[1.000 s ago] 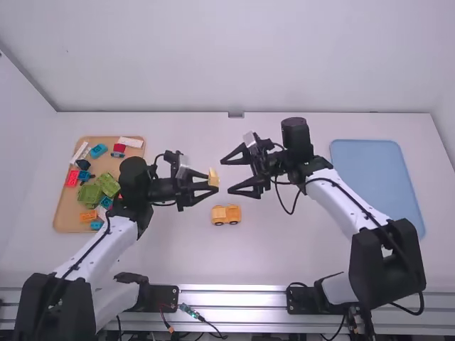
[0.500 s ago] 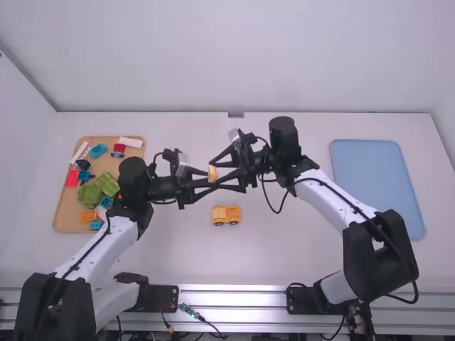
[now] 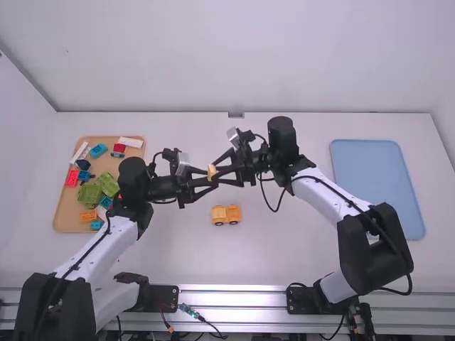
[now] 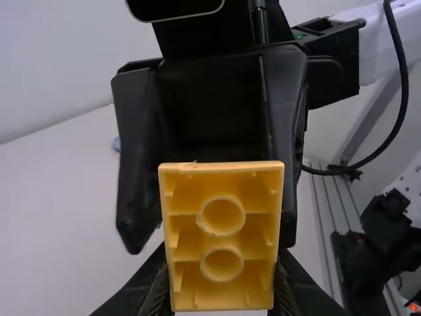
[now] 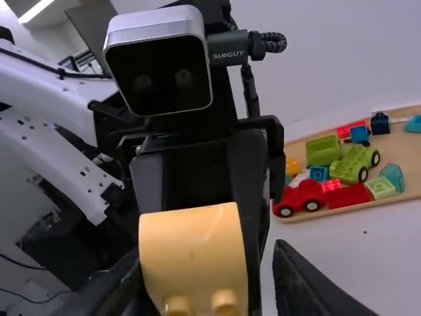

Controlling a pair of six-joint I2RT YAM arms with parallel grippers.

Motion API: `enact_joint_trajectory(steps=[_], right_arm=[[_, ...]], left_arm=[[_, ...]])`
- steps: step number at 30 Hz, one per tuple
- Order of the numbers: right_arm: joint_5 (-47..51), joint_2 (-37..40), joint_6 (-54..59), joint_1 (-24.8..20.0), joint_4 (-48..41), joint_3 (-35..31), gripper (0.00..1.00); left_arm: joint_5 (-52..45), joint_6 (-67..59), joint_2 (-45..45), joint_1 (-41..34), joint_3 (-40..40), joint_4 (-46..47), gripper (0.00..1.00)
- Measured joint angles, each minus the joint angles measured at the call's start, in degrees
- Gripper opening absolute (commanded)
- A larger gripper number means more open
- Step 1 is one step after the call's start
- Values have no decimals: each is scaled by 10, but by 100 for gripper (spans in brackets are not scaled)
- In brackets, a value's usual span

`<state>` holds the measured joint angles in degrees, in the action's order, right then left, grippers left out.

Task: Assemble lego blocks to make yellow taxi

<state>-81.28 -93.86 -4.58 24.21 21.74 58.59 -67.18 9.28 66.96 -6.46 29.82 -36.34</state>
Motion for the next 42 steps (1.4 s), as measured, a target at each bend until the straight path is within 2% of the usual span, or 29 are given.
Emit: enact_joint_trajectory(steps=[5, 8, 14, 17, 18, 19, 21, 23, 29, 34, 36, 39, 41, 42], right_arm=[[-10, 0, 5, 0, 3, 0, 30], [-10, 0, 16, 0, 6, 0, 21], [-11, 0, 18, 0, 6, 0, 19], [-9, 0, 17, 0, 4, 0, 18], [-9, -1, 17, 0, 3, 0, 17], [-9, -2, 18, 0, 3, 0, 16], [-10, -5, 15, 0, 3, 0, 15], [-12, -5, 12, 0, 4, 0, 15], [-9, -5, 6, -9, 4, 0, 15], [22, -5, -11, -36, -3, 0, 11], [59, -5, -16, -59, -39, 0, 7], [111, -3, -12, -81, -106, 0, 6], [200, 8, 6, -103, -238, 4, 4], [217, 11, 10, -106, -260, 6, 4]], left_arm=[[-2, 3, 0, 0, 0, 1, 1], [-3, 15, 0, 0, 0, 1, 2], [-3, 17, 0, 0, 0, 0, 2], [0, 17, 0, 0, 0, 8, 12], [2, 17, 0, 0, 0, 11, 18], [2, 16, 0, 0, 0, 13, 29], [9, 12, 0, 0, 0, 16, 70], [17, 12, 0, 0, 0, 20, 99], [39, 13, 0, 0, 0, 26, 99], [63, 12, 0, 0, 0, 64, 99], [109, 12, 0, 0, 0, 95, 99], [168, 18, 0, 0, 0, 145, 99], [241, 45, 0, 2, 0, 185, 99], [252, 49, 0, 2, 0, 188, 99]])
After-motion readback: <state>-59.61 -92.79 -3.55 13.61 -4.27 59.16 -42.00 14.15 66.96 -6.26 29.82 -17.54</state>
